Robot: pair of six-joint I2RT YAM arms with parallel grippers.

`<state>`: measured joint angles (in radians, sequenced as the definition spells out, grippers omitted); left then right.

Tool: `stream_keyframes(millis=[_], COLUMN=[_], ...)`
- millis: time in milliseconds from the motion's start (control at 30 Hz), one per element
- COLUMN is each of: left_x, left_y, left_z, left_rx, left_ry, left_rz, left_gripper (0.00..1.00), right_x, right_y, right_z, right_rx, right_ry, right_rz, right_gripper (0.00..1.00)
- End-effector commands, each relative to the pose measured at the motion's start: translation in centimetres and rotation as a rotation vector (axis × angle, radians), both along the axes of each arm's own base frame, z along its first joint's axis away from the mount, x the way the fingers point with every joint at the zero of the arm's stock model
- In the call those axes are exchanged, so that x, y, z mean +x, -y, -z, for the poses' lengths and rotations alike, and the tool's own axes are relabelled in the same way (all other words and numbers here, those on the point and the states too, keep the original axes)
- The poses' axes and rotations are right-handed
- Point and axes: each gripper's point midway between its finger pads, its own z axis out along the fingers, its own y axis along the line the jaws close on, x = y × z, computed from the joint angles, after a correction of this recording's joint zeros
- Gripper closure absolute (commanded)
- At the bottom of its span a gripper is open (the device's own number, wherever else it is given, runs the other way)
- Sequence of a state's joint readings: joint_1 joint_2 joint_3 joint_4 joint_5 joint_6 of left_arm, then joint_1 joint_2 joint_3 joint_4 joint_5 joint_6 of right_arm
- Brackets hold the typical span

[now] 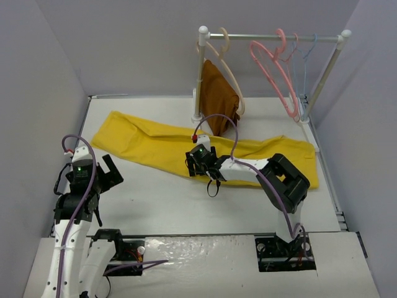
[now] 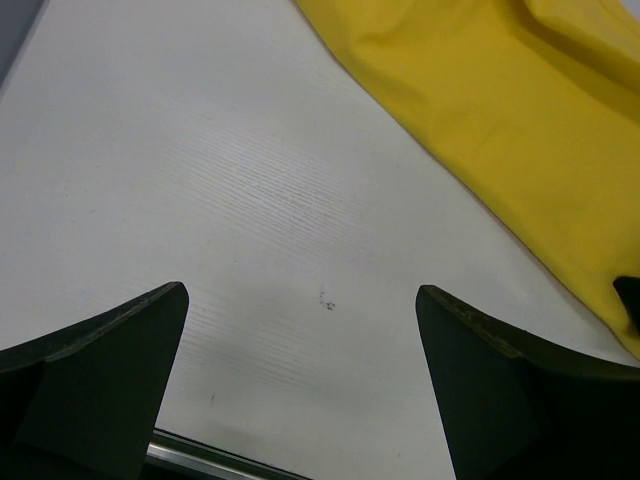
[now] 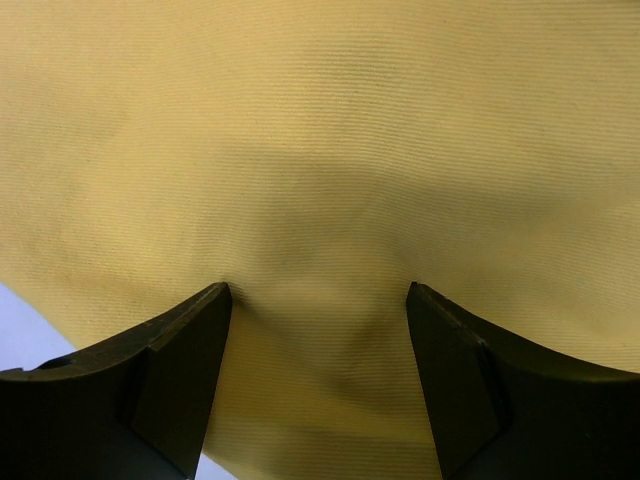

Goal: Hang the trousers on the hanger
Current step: Fold the trousers at the center of the board.

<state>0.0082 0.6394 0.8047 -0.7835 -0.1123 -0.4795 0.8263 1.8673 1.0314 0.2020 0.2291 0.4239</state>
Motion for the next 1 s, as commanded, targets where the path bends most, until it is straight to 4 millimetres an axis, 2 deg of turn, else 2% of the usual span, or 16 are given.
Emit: stream_keyframes(millis=[0,133,167,333,400,500,567,667,733,767,833,967], left_x=[0.8,1.3,1.5,2.8,3.9,6.0,8.4,12.2,14.5,15.2,17.5,20.8], left_y=[-0.1,0.3,0.3,0.2,-0.4,-1.3,-1.6,-1.5,-1.4,-1.2,-2.0,-3.9], left_z=[-1.9,-0.8,-0.7,2.7,2.8,1.7,0.9,0.0,0.9,0.2,0.8,3.0], left_rx=[-0.017,-0.051,-0.052,-0.09,-0.066,-0.005,0.034,0.039,0.013,0.001,-0.026,-0.047], left_ry=[0.052,0.021,0.02,-0.046,-0.062,-0.071,-0.055,0.002,-0.017,0.008,-0.008,-0.063], left_rz=[-0.025,-0.037,-0.037,-0.106,-0.127,-0.121,-0.091,-0.021,0.017,0.03,0.013,-0.024], left_gripper=[0.03,0.03,0.03,0.05,0.11,0.19,0.24,0.25,0.25,0.25,0.25,0.25], right_x=[-8.0,-9.5,-9.3,-8.1,-7.3,-6.9,-6.6,-6.7,-6.9,-6.9,-7.1,-7.6], right_y=[4.9,6.6,6.5,6.2,5.4,4.9,4.4,4.5,4.9,5.1,5.7,6.7], right_z=[2.8,0.9,0.3,-3.4,-5.7,-8.6,-11.3,-13.9,-15.8,-16.0,-17.7,-19.6], right_rx=[-0.062,-0.029,-0.015,-0.012,0.019,0.049,0.091,0.106,0.127,0.122,0.143,0.176], right_ry=[-0.209,-0.192,-0.179,-0.098,-0.053,-0.004,0.048,0.107,0.153,0.159,0.201,0.255], right_rz=[0.023,0.04,0.037,0.001,-0.02,-0.056,-0.087,-0.138,-0.153,-0.156,-0.159,-0.157], right_gripper=[0.32,0.31,0.31,0.29,0.28,0.27,0.25,0.21,0.13,0.13,0.07,0.04])
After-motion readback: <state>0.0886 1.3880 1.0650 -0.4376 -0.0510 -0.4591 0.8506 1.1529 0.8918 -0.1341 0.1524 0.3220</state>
